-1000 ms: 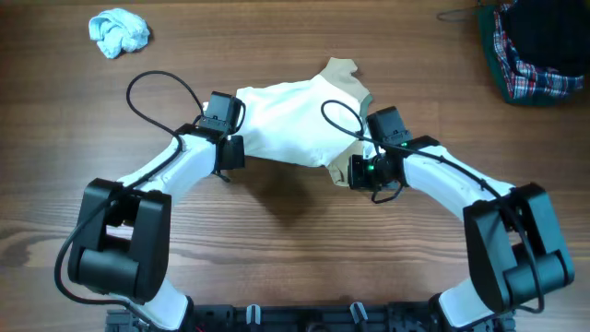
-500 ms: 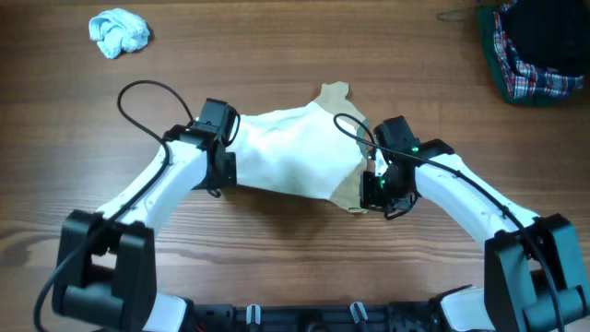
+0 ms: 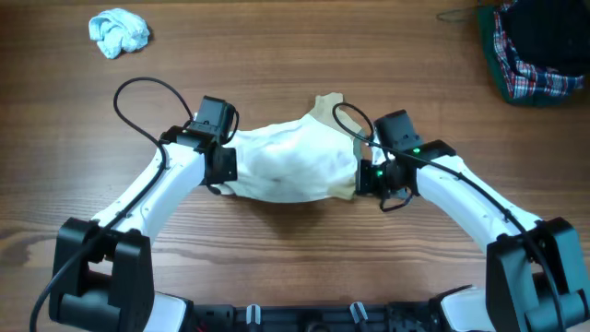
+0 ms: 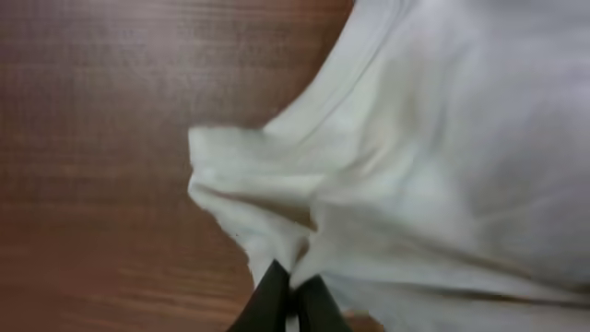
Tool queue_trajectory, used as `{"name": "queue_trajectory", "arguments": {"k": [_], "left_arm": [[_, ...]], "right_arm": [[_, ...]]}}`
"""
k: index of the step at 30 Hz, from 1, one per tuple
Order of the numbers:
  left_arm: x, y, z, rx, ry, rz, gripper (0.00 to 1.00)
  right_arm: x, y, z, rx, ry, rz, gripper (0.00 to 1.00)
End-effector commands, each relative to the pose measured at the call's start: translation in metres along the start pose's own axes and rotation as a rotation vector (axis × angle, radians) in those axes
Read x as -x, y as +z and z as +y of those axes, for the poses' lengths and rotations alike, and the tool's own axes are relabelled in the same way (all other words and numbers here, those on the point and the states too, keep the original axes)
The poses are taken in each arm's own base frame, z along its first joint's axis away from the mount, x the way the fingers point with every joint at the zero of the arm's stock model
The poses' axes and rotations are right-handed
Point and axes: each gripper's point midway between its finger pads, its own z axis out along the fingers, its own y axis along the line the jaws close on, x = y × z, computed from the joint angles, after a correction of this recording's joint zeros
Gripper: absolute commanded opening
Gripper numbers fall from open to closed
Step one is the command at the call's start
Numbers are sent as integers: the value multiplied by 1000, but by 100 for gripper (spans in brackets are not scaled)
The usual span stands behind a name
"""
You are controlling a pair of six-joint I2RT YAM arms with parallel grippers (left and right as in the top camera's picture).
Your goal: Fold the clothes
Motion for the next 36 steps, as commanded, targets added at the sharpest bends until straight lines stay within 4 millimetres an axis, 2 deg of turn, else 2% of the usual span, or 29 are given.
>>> {"name": "queue_trajectory", "arguments": {"k": [1,4,8,11,17,18,19,20,21,22,23,26,30,33,36], "left_arm": [[20,-5,-3,-22,-32,-87,4],[29,-7,-6,-34,-38,-125,4],[33,-7,-4,-26,-42,-143,4],[37,-7,1,7,-47,-162,4],[40,0,4,34,-48,-167,5],[40,2,3,34,-47,-164,16],[41,7,2,36,-46,-160,48],[42,10,1,36,-46,-159,73],[42,12,1,37,-46,-157,85],[42,13,1,37,-46,-157,95],[43,12,3,49,-47,-164,100],[50,11,13,91,-65,-193,100],[64,1,19,84,-86,-207,100],[86,-14,2,-12,-44,-251,100],[109,-25,-15,-114,-53,-326,100]], "right_arm": [[21,-7,2,-2,-38,-99,4],[43,-10,8,11,-84,-192,4],[65,-15,-4,-76,-80,-294,4],[73,-12,-11,-120,-75,-325,4],[72,9,-17,-131,-67,-289,4],[72,10,-17,-133,-67,-286,5],[73,10,-17,-131,-68,-289,31],[74,9,-16,-129,-70,-294,57],[75,9,-16,-127,-71,-298,77],[76,9,-15,-124,-72,-305,86],[78,7,-13,-118,-74,-309,89],[89,-4,-4,-107,-82,-323,90],[123,-41,28,-62,-197,-385,85],[147,-62,45,-39,-261,-470,79],[159,-65,51,-22,-273,-523,75]]}}
